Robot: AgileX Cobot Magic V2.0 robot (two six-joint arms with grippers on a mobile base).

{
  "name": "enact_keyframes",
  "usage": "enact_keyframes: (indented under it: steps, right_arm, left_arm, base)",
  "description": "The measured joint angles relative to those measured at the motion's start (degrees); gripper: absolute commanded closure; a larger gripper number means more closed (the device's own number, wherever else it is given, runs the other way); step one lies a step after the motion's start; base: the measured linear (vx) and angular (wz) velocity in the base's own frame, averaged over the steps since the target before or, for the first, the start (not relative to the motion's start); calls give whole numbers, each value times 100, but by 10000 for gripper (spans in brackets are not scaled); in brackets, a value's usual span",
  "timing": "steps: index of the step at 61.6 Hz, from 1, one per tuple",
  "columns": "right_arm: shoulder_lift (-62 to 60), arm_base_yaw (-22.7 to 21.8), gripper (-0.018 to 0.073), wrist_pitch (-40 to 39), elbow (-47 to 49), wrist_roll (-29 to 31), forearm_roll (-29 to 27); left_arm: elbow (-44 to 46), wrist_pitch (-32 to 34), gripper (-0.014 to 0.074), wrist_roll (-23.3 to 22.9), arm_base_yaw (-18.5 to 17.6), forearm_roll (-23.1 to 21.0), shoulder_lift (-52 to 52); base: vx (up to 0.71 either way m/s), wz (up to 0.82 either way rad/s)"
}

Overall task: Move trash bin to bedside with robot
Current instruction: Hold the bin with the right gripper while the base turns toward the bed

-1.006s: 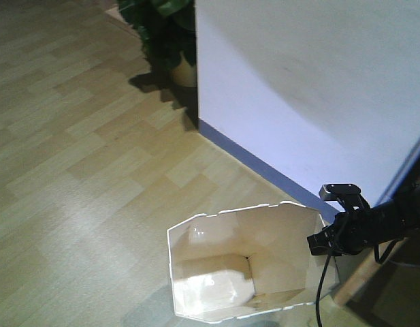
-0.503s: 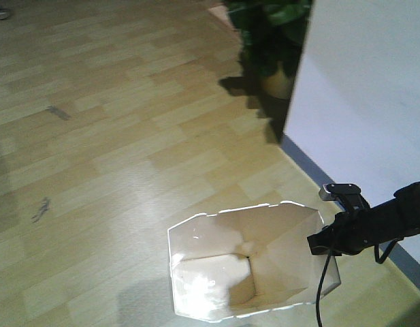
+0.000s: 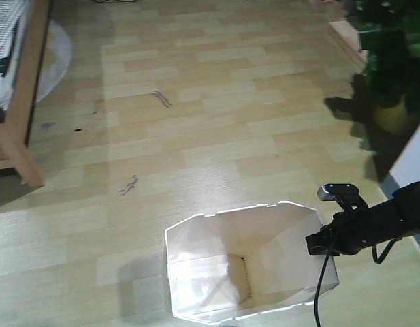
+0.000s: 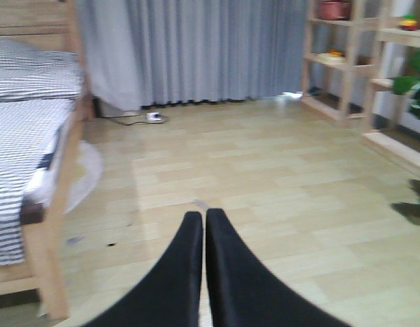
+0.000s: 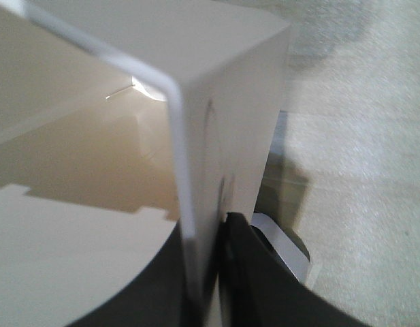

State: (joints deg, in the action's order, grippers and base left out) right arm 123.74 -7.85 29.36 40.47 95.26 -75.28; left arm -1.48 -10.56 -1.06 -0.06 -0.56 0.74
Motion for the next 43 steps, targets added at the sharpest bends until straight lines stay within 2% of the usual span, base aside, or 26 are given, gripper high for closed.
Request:
enact_keyframes:
  steps: [19,43]
  right_arm:
    - [0,5,563,70,0,0,0]
    - [0,5,563,26,0,0,0]
  left_arm:
    - [0,0,603,0,0,0,0]
    - [0,0,603,0,0,0,0]
  base:
    - [10,36]
    - [12,13]
